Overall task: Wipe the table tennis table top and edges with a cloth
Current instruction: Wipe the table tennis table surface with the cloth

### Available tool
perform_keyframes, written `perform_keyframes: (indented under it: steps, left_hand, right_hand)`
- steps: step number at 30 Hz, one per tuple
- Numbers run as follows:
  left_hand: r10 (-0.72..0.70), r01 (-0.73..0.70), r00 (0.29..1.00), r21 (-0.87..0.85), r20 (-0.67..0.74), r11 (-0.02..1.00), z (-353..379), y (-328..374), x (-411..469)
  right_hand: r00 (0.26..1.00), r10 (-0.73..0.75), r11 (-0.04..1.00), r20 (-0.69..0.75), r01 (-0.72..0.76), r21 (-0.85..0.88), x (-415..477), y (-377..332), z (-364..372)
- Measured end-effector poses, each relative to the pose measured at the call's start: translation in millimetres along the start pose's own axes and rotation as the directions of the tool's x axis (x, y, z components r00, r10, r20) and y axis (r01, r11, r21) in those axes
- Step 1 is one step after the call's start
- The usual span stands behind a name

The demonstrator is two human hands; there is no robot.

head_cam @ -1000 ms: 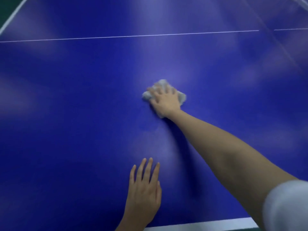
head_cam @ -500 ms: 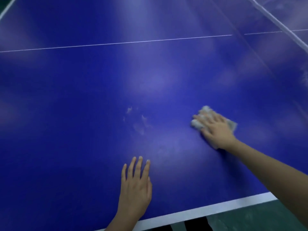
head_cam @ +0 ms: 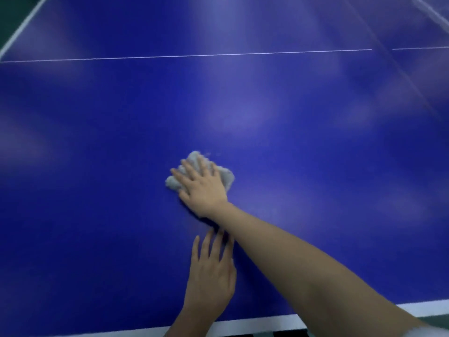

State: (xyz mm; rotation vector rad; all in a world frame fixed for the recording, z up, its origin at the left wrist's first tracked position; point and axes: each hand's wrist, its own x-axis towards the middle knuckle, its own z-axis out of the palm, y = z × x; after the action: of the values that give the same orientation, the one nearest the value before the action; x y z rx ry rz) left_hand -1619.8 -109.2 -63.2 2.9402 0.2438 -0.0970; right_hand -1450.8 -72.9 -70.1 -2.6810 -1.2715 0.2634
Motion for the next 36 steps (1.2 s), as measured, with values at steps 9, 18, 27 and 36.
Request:
perform_keyframes:
  steps: [9, 18, 27, 36]
  left_hand:
    - [0.024, -0.024, 0.998, 0.009, -0.058, 1.000, 10, -3, -1]
    - [0.055, -0.050, 0.995, 0.066, -0.082, 0.997, 15, -5, 0]
    - [0.191, -0.193, 0.977, -0.007, -0.093, 0.981, 0, -6, -9]
    - [-0.271, 0.234, 0.937, -0.178, -0.221, 0.956, -13, -54, -90]
  right_hand:
    - [0.938, 0.334, 0.942, -0.090, -0.336, 0.003, 46, 127, -33]
    - [0.998, 0.002, 1.000, -0.055, -0.003, -0.018, 35, -23, -1]
    - [0.944, -0.329, 0.944, -0.002, 0.329, -0.016, 18, -8, -10]
    - [0.943, 0.319, 0.947, -0.096, -0.322, -0.018, -37, 48, -10]
